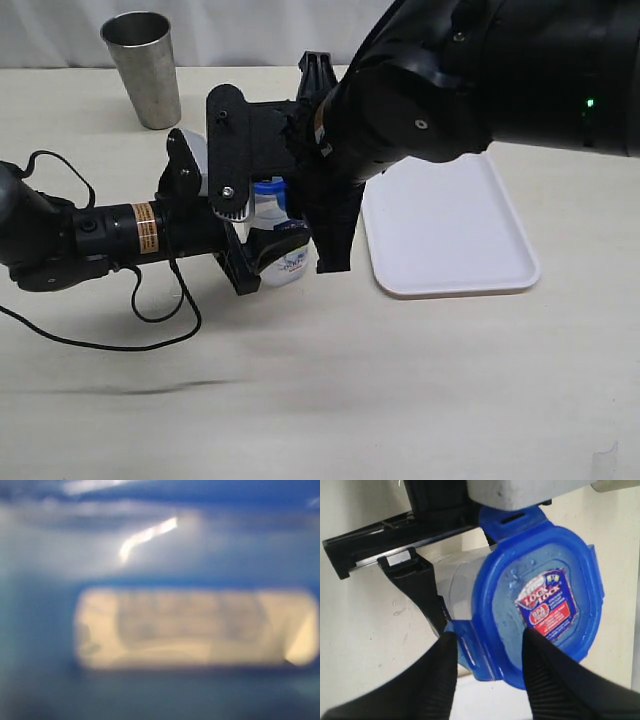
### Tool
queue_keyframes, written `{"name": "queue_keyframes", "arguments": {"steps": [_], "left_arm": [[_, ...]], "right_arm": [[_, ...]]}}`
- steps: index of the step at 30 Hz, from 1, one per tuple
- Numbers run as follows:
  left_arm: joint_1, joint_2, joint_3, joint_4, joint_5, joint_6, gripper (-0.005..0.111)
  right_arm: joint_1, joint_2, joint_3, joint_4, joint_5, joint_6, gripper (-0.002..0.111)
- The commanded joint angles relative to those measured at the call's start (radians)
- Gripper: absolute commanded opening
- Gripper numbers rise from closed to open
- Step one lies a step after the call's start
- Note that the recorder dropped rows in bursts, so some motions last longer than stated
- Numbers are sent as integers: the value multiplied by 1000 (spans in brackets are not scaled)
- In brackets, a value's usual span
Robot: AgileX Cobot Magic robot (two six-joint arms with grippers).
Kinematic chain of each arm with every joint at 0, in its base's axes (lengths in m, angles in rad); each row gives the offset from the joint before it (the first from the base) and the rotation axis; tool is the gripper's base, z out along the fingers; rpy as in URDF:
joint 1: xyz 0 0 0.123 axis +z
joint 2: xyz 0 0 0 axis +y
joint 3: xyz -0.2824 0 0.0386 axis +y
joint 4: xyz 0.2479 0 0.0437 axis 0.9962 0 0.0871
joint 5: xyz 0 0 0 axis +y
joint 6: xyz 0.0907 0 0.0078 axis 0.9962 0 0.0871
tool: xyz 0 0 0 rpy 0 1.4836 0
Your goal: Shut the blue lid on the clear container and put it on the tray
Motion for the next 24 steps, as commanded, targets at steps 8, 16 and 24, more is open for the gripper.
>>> {"name": "queue_keyframes", "arguments": {"steps": [8, 16, 24], "left_arm": [[-7, 1, -1, 56, -6, 28, 0], [-7, 1, -1, 67, -8, 28, 0], [-7, 1, -1, 46, -3, 27, 0]], "right_arm": [[1, 134, 19, 12, -2, 28, 30], [56, 143, 68, -176, -49, 169, 30], [56, 126, 68, -178, -16, 220, 30]]}}
